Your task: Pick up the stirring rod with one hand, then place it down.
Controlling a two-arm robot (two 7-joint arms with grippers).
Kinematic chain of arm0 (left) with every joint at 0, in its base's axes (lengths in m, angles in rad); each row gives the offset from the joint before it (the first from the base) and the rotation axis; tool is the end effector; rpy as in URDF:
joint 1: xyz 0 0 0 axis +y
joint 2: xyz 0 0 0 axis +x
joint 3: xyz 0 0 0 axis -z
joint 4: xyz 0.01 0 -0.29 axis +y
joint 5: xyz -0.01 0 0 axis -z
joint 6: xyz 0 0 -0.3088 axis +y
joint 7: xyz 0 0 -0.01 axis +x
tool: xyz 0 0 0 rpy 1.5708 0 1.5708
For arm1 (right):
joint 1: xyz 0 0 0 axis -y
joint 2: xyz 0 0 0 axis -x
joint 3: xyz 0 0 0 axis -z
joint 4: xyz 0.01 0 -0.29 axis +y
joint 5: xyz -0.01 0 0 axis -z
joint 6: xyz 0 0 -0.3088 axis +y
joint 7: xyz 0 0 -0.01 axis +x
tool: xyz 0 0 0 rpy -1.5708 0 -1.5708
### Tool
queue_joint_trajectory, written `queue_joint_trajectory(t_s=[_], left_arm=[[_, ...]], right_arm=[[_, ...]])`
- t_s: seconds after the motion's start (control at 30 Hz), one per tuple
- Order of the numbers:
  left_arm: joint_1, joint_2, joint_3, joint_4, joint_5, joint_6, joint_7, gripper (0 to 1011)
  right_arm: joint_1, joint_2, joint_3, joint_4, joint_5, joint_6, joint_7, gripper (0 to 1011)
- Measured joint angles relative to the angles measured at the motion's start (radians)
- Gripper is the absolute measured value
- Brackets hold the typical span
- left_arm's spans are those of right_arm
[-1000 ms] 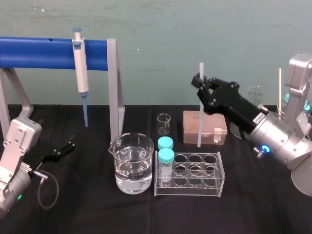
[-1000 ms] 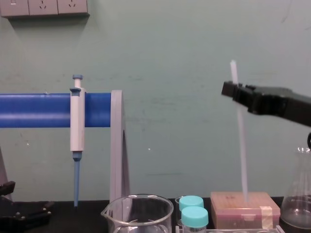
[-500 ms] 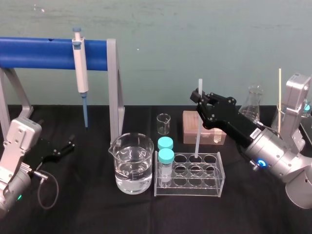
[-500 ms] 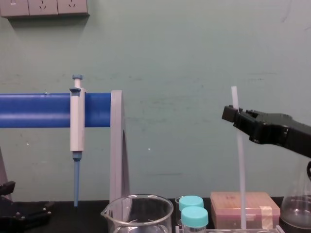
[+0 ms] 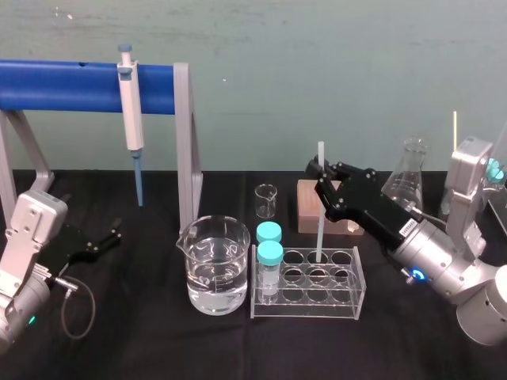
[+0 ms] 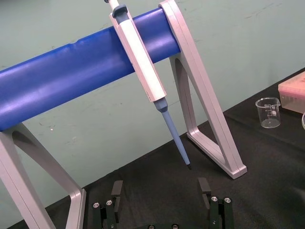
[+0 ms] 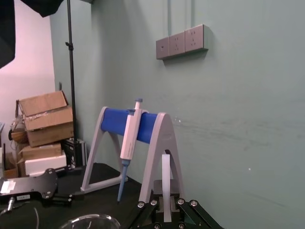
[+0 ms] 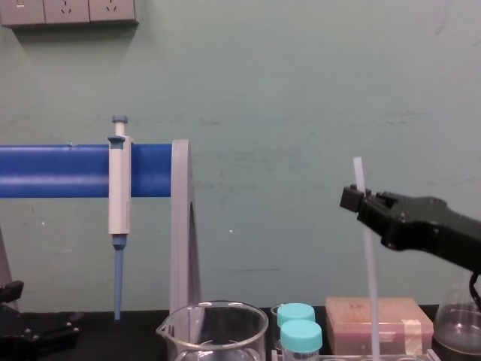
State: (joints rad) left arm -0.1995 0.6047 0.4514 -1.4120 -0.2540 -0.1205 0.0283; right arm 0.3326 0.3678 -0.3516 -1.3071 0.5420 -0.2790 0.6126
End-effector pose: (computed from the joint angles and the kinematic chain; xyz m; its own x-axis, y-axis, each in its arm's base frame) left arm 0.3581 0.0827 -0.3023 0.2923 0.8803 0.3737 -0.9553 0.2873 0.0703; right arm 0.4088 -0.0366 -0.2751 0.7225 -0.6893 0.0537 0.6603 0.7110 0.2418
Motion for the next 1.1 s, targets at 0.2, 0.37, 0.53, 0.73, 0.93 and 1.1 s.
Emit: queue_joint_trajectory(t_s=[0.2,0.37,0.53,0.73,0.93,1.1], left_arm=[[0.000,0.000,0.000,0.000,0.000,0.000,0.000,1000],[0.000,0.000,0.000,0.000,0.000,0.000,0.000,1000],[0.000,0.000,0.000,0.000,0.000,0.000,0.000,1000],[0.000,0.000,0.000,0.000,0.000,0.000,0.000,1000],[0.000,0.000,0.000,0.000,0.000,0.000,0.000,1000],[0.000,0.000,0.000,0.000,0.000,0.000,0.000,1000]], right_arm=[[-0.003,-0.015,0.003,0.035,0.000,-0.022,0.011,72],[-0.006,-0.024,0.008,0.057,-0.001,-0.037,0.017,72],[-0.010,-0.029,0.012,0.083,-0.009,-0.054,0.023,72],[-0.013,-0.037,0.018,0.113,-0.016,-0.067,0.026,72],[-0.018,-0.045,0.026,0.125,-0.016,-0.077,0.031,72],[-0.022,-0.049,0.029,0.128,-0.018,-0.080,0.031,72]])
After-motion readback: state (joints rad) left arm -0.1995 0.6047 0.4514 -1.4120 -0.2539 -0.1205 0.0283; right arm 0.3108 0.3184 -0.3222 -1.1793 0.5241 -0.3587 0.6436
